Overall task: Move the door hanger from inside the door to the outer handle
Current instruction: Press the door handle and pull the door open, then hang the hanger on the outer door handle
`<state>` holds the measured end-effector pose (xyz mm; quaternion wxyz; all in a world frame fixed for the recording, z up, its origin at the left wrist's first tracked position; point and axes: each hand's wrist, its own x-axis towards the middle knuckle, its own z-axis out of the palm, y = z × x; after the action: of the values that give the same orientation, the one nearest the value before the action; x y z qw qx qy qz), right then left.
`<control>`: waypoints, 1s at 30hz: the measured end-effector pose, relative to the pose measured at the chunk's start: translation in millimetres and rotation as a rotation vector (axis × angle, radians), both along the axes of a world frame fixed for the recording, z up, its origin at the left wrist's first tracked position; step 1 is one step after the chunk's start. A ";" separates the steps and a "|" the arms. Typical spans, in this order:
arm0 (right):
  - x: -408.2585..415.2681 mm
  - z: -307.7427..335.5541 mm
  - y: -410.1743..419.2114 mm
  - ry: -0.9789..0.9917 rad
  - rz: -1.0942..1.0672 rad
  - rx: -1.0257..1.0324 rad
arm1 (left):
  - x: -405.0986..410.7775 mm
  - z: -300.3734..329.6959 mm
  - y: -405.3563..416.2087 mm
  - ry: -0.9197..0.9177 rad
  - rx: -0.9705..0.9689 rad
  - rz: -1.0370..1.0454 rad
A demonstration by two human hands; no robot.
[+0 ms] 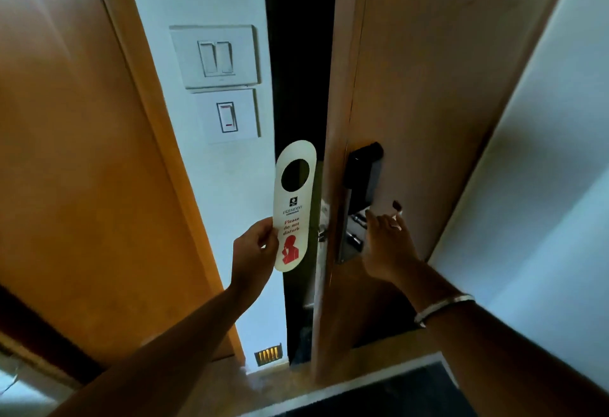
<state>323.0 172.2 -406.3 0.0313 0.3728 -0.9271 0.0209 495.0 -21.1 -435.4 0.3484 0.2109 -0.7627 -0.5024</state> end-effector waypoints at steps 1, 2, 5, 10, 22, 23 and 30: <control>7.7 1.5 11.4 -0.063 -0.055 -0.060 | 0.0 -0.8 1.9 0.014 -0.010 -0.033; 11.2 2.0 19.3 -0.146 -0.093 -0.136 | -0.9 -3.4 2.8 0.023 -0.019 -0.042; 26.7 22.2 53.5 -0.410 -0.251 -0.449 | -7.6 -1.7 12.3 0.064 -0.048 -0.132; 48.5 95.6 86.7 -0.255 -0.359 -0.988 | -29.0 4.6 38.5 0.084 -0.029 -0.242; 68.6 301.6 139.9 0.296 -0.294 -1.352 | -101.7 57.3 132.4 0.120 0.046 -0.474; 66.8 305.7 148.3 0.327 -0.329 -1.358 | -108.5 60.8 140.8 0.125 0.066 -0.493; 60.7 308.1 202.8 0.337 -0.411 -1.347 | -139.6 57.5 180.8 0.112 0.006 -0.595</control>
<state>383.7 375.0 -98.2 0.4000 0.0888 -0.7470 0.5236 355.5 159.7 -377.9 0.2268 -0.0488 -0.7692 -0.5954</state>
